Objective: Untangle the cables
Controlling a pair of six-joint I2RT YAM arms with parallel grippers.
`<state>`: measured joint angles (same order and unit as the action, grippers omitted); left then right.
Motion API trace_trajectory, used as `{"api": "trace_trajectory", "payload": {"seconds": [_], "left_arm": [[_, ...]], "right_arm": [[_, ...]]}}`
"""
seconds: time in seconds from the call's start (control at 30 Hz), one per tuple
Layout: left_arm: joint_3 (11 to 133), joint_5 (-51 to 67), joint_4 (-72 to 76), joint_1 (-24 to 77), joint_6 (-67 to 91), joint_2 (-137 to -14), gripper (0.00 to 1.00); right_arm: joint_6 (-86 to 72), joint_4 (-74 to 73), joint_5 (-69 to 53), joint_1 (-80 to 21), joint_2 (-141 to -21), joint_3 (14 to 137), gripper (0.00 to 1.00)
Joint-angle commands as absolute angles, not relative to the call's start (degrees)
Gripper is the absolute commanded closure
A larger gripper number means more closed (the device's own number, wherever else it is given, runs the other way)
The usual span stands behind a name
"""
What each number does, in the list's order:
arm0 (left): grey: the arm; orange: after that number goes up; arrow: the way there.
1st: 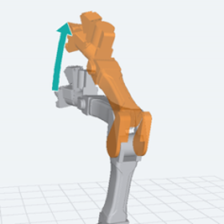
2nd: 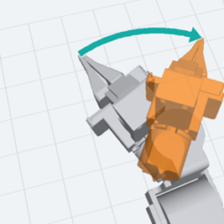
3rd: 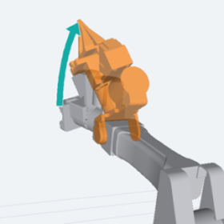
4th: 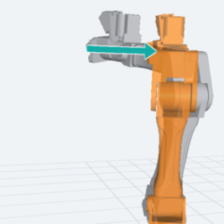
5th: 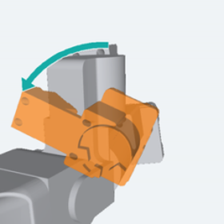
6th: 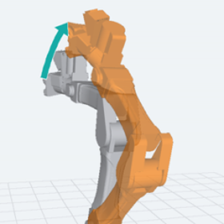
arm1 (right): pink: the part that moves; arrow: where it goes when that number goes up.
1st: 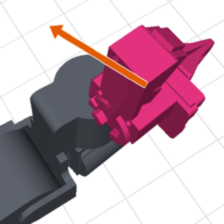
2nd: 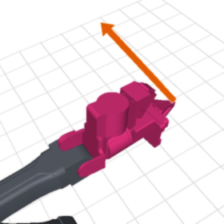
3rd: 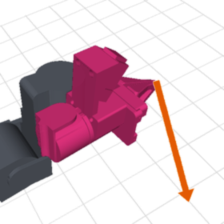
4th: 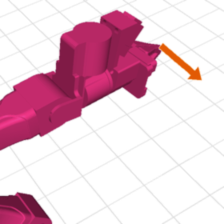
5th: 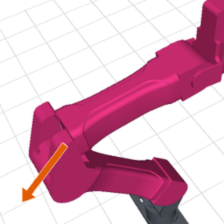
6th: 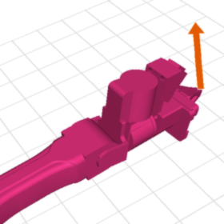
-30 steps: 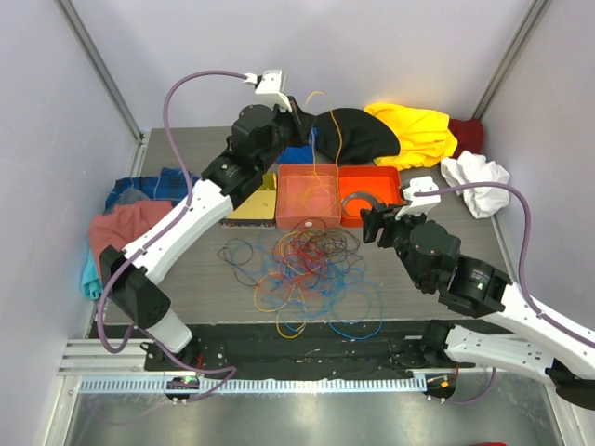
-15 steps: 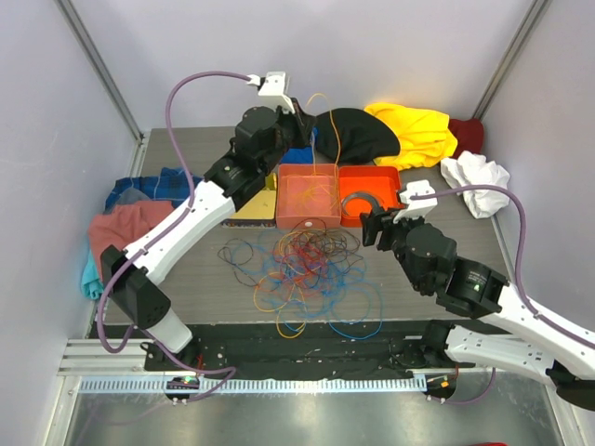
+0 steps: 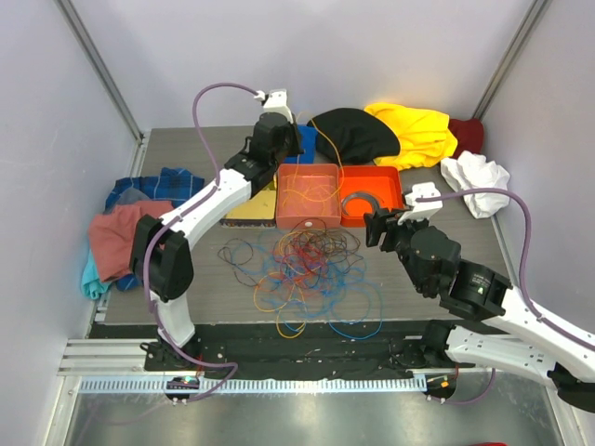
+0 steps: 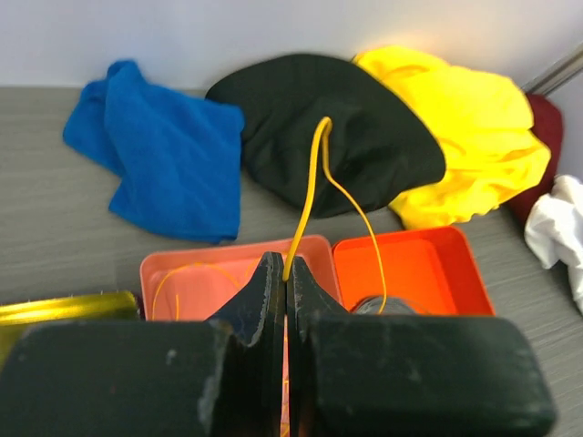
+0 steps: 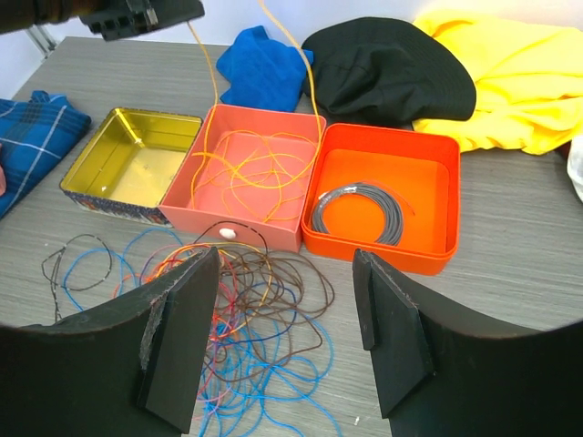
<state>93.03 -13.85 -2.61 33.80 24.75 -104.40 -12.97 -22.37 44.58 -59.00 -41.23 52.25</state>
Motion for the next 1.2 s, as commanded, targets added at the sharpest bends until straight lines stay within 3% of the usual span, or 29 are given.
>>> {"api": "trace_trajectory", "payload": {"seconds": [0.0, 0.53, 1.17], "left_arm": [[91.15, -15.12, -0.26, 33.49, 26.02, -104.15, 1.00], [80.07, -19.95, -5.44, 32.70, 24.87, -98.43, 1.00], [79.62, -9.14, -4.48, 35.86, 26.72, -108.18, 1.00]], "right_arm": [[-12.22, -21.09, 46.67, -58.89, -40.87, 51.95, 0.32], [-13.01, -21.53, 46.85, -58.80, -39.81, 50.10, 0.32], [-14.24, -21.62, 46.41, -58.80, -40.69, 49.31, 0.32]]}}
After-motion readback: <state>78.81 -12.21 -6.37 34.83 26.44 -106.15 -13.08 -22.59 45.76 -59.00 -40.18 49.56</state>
